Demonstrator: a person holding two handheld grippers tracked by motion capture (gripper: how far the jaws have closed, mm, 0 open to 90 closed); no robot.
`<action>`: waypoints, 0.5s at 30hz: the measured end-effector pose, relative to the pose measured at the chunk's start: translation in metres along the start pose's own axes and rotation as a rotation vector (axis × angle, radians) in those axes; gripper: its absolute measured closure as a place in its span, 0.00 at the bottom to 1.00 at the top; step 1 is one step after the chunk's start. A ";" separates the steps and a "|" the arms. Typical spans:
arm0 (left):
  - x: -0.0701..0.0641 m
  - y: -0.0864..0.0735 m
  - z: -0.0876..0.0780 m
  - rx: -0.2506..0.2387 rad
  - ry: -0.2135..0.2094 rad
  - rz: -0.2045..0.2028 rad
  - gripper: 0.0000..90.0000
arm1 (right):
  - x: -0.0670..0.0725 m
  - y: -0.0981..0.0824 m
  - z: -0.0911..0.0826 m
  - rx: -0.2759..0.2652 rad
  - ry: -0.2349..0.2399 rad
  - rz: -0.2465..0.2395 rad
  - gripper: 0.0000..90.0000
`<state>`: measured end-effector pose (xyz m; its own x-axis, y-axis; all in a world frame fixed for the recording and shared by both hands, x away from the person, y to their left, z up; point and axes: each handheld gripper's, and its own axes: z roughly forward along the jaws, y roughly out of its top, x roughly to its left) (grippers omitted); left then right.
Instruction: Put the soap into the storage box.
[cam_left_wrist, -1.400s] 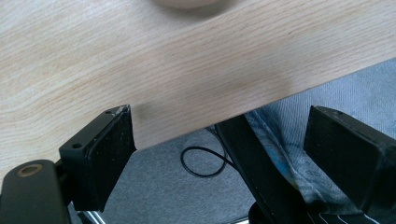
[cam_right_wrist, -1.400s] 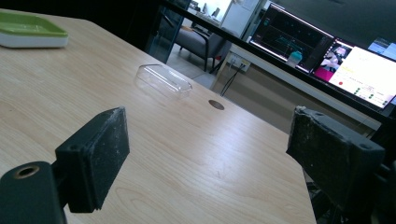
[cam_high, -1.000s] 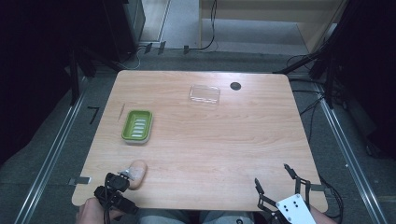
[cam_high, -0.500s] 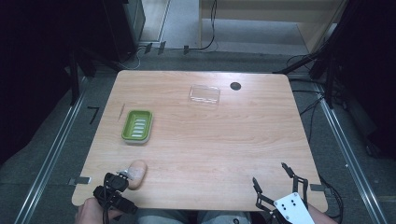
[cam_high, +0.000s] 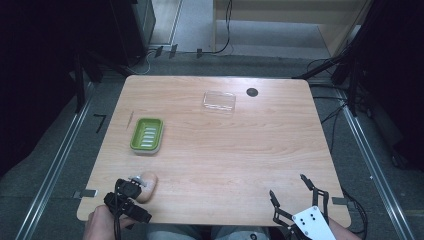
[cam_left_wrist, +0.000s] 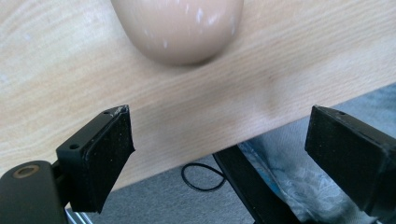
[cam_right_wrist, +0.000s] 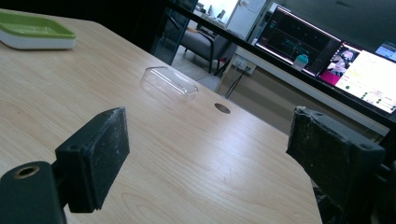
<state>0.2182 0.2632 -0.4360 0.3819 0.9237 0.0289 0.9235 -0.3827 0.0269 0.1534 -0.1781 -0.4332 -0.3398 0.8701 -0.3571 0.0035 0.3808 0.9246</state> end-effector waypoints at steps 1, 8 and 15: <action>0.000 0.002 -0.001 -0.006 0.003 -0.003 0.09 | 0.000 0.000 0.000 0.000 0.000 0.001 0.15; 0.001 0.012 -0.007 -0.035 0.021 -0.011 0.06 | 0.000 0.000 0.000 0.003 0.000 -0.001 0.15; 0.006 0.018 -0.007 -0.047 0.007 -0.029 0.05 | 0.000 0.000 0.000 0.002 0.000 -0.003 0.15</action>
<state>0.2371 0.2617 -0.4279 0.3546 0.9344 0.0346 0.9314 -0.3563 0.0750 0.1534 -0.1784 -0.4334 -0.3393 0.8691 -0.3599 0.0043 0.3841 0.9233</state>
